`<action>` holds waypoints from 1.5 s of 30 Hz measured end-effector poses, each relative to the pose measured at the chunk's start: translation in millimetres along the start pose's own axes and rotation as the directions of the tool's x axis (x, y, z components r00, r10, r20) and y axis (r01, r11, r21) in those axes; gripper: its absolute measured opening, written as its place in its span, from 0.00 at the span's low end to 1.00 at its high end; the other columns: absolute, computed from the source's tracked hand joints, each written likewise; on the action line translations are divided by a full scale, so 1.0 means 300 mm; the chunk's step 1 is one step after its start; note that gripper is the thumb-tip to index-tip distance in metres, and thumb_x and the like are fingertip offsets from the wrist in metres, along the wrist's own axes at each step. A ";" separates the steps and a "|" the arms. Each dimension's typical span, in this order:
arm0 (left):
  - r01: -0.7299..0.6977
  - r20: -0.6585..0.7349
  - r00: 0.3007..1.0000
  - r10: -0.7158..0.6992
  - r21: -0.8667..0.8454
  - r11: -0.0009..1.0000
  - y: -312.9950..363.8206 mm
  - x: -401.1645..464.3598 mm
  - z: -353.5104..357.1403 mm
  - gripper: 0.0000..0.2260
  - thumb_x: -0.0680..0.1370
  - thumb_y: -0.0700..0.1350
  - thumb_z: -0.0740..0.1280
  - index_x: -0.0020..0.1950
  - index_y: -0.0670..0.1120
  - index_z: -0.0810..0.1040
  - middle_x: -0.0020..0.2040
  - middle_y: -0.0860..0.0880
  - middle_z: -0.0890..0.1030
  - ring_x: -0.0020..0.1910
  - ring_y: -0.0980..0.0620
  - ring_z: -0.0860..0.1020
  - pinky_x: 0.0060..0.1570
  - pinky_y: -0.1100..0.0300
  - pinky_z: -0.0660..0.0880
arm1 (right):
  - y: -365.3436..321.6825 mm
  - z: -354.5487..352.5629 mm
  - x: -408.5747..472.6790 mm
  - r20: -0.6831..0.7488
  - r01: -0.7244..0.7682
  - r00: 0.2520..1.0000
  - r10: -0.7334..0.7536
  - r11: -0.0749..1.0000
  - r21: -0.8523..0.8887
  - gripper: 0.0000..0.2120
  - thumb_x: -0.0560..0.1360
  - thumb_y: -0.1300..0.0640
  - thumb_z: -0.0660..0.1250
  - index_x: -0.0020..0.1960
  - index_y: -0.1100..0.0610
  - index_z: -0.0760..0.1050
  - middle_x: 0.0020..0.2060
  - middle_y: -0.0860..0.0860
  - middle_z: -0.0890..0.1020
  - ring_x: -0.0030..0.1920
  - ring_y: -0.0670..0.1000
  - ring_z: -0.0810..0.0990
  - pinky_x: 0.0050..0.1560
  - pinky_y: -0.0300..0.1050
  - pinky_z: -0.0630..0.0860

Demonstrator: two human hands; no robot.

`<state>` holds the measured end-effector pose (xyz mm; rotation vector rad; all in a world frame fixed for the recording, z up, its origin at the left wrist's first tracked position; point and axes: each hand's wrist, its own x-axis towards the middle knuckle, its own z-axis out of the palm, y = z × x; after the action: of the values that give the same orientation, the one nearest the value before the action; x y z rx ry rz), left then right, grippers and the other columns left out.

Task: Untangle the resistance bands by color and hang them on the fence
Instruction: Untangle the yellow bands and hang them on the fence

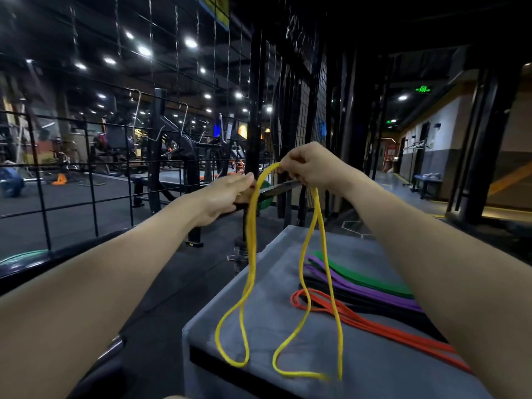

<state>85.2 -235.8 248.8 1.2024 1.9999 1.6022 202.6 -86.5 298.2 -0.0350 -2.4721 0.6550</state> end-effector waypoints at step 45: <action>-0.115 0.045 0.992 0.114 0.022 0.993 0.038 -0.006 0.210 0.14 0.79 0.41 0.63 0.63 0.38 0.73 0.46 0.47 0.79 0.47 0.51 0.77 0.45 0.65 0.74 | -0.037 -0.017 0.024 -0.129 0.101 0.984 -0.124 0.980 -0.171 0.08 0.77 0.58 0.63 0.49 0.60 0.80 0.39 0.48 0.79 0.39 0.40 0.76 0.39 0.30 0.71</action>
<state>134.0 -195.9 238.1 1.3720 1.9617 1.5932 200.6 -92.8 310.7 -0.0035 -2.3678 0.3863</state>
